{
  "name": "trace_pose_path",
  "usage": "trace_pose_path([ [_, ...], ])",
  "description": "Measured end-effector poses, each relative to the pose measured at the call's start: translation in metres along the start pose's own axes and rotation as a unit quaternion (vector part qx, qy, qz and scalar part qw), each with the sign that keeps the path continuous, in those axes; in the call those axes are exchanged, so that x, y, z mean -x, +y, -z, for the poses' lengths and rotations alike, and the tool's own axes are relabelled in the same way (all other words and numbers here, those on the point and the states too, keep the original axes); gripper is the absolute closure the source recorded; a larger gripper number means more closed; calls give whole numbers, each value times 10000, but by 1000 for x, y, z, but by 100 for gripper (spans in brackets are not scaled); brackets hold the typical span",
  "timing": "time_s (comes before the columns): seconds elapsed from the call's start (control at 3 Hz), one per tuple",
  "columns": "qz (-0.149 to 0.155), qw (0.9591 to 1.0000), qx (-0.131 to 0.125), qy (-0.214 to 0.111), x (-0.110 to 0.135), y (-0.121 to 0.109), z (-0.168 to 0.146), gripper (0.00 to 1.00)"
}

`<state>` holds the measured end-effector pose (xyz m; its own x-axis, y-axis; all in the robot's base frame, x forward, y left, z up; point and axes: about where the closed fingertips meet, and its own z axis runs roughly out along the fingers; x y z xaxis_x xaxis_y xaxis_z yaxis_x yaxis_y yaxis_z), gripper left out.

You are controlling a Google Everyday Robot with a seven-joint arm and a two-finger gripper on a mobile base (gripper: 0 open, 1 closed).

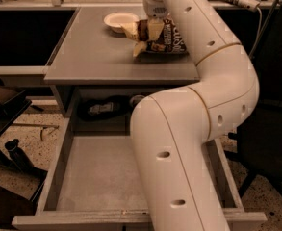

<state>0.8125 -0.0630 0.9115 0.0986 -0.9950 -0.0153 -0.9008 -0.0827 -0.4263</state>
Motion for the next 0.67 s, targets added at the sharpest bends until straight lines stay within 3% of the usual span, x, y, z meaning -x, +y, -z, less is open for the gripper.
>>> trace_pose_path([
  [0.33,-99,9997,-220,-49,-3,2,60,100],
  [0.67,-31,9993,-289,-248,-3,24,108,100],
])
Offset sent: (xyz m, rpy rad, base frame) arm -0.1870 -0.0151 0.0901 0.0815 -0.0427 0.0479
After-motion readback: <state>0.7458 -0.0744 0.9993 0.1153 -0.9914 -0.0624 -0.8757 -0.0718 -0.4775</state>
